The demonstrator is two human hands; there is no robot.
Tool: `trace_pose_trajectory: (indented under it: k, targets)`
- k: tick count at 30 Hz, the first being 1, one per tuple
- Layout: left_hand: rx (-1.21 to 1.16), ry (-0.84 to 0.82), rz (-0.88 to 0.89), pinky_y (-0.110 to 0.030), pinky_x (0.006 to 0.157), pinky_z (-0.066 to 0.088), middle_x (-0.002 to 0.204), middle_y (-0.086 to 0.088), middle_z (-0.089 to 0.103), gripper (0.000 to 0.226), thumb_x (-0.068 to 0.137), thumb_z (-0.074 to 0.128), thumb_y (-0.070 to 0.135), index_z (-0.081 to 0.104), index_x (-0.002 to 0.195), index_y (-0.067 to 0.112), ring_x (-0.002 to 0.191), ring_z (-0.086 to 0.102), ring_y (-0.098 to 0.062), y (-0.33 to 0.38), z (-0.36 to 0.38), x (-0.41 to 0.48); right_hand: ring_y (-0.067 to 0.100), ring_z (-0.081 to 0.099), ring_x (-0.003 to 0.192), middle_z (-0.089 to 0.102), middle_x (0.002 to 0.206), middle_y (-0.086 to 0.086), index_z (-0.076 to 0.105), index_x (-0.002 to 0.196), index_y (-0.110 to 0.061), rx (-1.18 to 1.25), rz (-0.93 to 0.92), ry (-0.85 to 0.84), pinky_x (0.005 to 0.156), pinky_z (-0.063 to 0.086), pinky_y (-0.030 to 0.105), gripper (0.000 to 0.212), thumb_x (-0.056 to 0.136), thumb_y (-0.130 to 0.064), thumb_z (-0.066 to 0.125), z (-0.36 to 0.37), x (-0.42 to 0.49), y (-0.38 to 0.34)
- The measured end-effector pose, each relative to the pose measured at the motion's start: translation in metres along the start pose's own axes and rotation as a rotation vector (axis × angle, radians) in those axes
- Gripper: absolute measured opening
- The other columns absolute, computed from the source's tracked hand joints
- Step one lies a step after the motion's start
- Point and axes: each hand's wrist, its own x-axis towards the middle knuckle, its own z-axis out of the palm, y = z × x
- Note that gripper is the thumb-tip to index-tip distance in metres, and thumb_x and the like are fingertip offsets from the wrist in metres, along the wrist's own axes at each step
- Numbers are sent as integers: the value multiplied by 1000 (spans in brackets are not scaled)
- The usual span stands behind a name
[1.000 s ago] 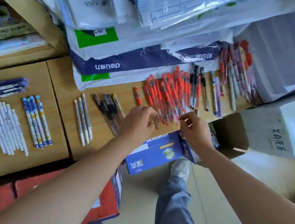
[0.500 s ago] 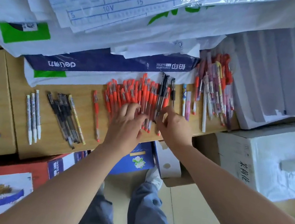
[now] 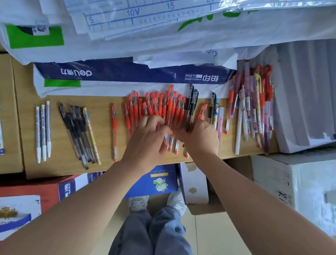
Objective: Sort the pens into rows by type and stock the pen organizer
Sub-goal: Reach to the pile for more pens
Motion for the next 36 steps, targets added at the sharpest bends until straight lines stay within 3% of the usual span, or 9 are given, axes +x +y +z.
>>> trace_pose_trajectory:
  k: [5,10,14,19,23,25,29,33,36]
  targets:
    - [-110,-37,-40,-29,94,41,116,-2,51,25,90,57,14,64,114,16,110,46,-20,1,-5,9,7,43,44,49,57,0,52,68,-10,81,-38,29,35,25,17,42,93,-44,55,-3,0,2]
    - [-507,-81,-222,-27,80,46,108,1,64,24,100,46,25,61,115,13,96,60,-14,21,-12,25,-2,42,46,48,53,-11,55,75,-14,217,-183,-46,44,29,11,15,85,-21,64,-17,-10,15]
    - [-772,-158,-418,-31,64,39,77,-2,62,35,96,51,39,64,96,7,70,57,-20,37,-6,45,-1,40,44,49,54,-9,60,78,-5,215,-369,-159,46,34,11,11,82,-13,66,-30,-17,25]
    - [-700,-184,-402,-29,50,28,61,-1,46,32,100,45,30,53,80,8,53,42,-18,39,-5,52,11,50,45,60,57,5,64,84,-11,247,-366,-151,47,42,18,21,92,-30,61,-42,-9,41]
    - [-652,-168,-361,-40,57,41,89,-19,66,35,101,43,29,59,93,-1,67,55,-32,31,-2,48,23,61,55,64,63,7,56,87,-12,52,-117,124,54,54,37,25,94,-35,56,-37,9,52]
    - [-636,-161,-352,-42,59,44,96,-18,68,36,100,44,30,60,96,-2,69,58,-34,28,0,45,25,63,62,65,70,9,58,92,-9,-44,-64,102,57,55,37,27,92,-36,59,-35,12,51]
    - [-628,-156,-332,-32,55,37,83,-16,65,37,100,44,32,60,96,-1,62,52,-23,23,0,41,25,61,65,64,74,10,60,91,-5,-117,-74,81,54,51,32,28,89,-33,63,-29,15,42]
    - [-656,-135,-312,-32,56,34,71,-15,58,38,100,45,32,59,92,-2,61,49,-23,19,-4,34,23,58,58,61,63,8,61,79,-6,7,-38,154,52,51,32,35,87,-40,61,-27,15,35]
    - [-694,-110,-331,-31,53,30,60,-3,43,37,99,47,32,56,84,-1,54,39,-18,12,-11,24,13,54,54,61,60,1,62,77,-9,230,-60,132,55,49,29,19,84,-26,63,-32,8,26]
